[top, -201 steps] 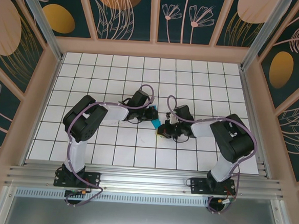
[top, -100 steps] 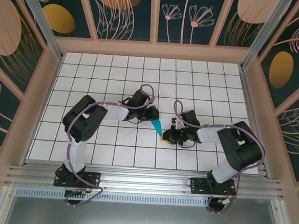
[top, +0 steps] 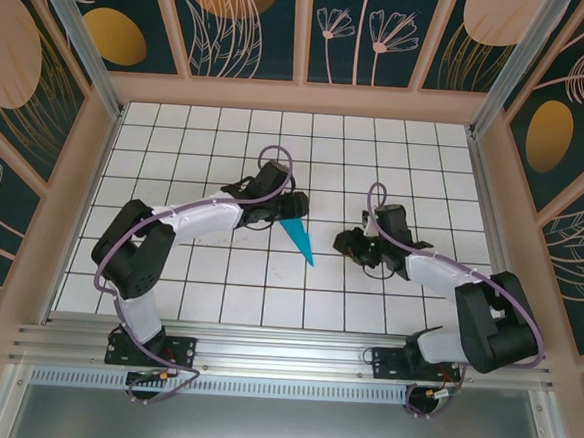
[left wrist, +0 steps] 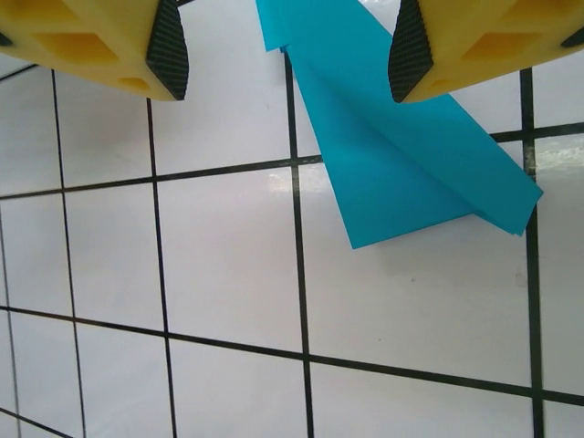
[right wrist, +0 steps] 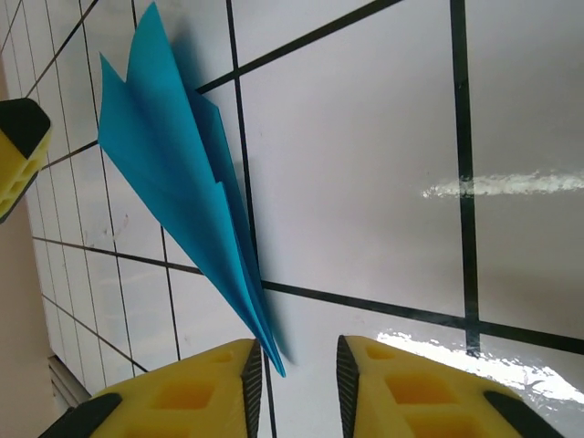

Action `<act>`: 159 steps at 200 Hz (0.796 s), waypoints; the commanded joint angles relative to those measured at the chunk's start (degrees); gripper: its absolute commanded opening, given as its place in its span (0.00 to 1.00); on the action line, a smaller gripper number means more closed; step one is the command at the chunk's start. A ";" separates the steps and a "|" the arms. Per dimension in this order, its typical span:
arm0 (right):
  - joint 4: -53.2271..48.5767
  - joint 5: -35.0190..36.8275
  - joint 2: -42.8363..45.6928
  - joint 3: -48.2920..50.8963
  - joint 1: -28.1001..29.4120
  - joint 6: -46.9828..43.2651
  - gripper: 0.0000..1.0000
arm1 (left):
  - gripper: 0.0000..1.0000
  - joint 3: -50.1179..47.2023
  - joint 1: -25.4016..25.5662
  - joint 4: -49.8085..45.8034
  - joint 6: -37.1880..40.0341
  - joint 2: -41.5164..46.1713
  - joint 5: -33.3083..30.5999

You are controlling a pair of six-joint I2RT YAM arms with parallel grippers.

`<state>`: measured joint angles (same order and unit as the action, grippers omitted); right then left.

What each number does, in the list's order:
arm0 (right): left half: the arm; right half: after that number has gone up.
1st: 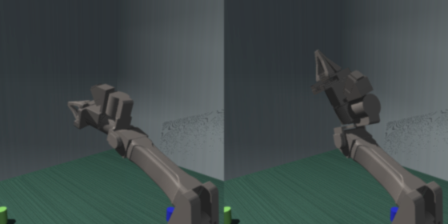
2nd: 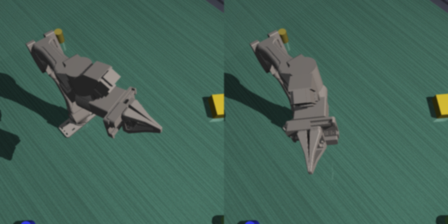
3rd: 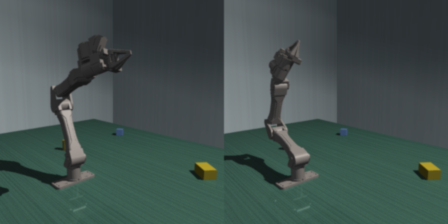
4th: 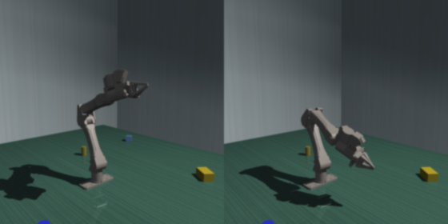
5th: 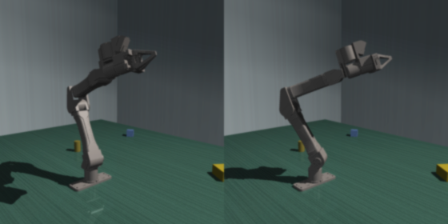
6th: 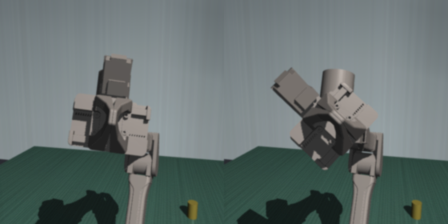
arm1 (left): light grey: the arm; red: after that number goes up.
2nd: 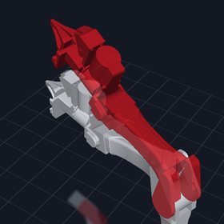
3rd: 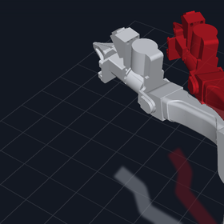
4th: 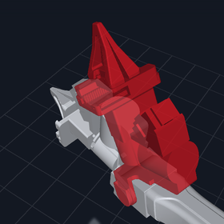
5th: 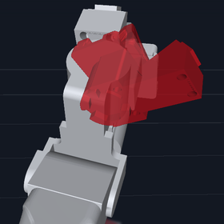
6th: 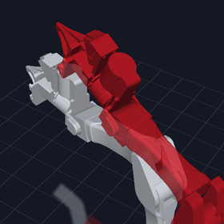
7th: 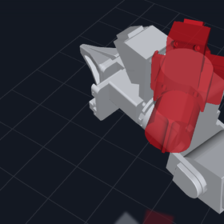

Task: Fold a paper plane with a square sheet of paper (pick it up from the middle)
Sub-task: Move a paper plane to the center of the table.

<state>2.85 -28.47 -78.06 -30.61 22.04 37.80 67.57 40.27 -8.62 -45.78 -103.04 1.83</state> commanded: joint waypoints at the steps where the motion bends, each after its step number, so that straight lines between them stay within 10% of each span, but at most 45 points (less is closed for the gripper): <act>1: 3.29 -0.21 -1.53 -2.14 -0.31 -0.36 0.34 | 0.63 0.82 1.56 -7.64 -3.58 -1.10 -6.52; 159: 5.94 -7.72 -16.90 -12.02 3.28 -3.88 0.41 | 0.29 -5.45 1.83 -5.30 -3.46 0.81 -7.49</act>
<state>7.57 -34.30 -93.21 -40.16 24.45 35.64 63.48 42.13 -14.52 -49.25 -104.79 -4.21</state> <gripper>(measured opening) 0.408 0.312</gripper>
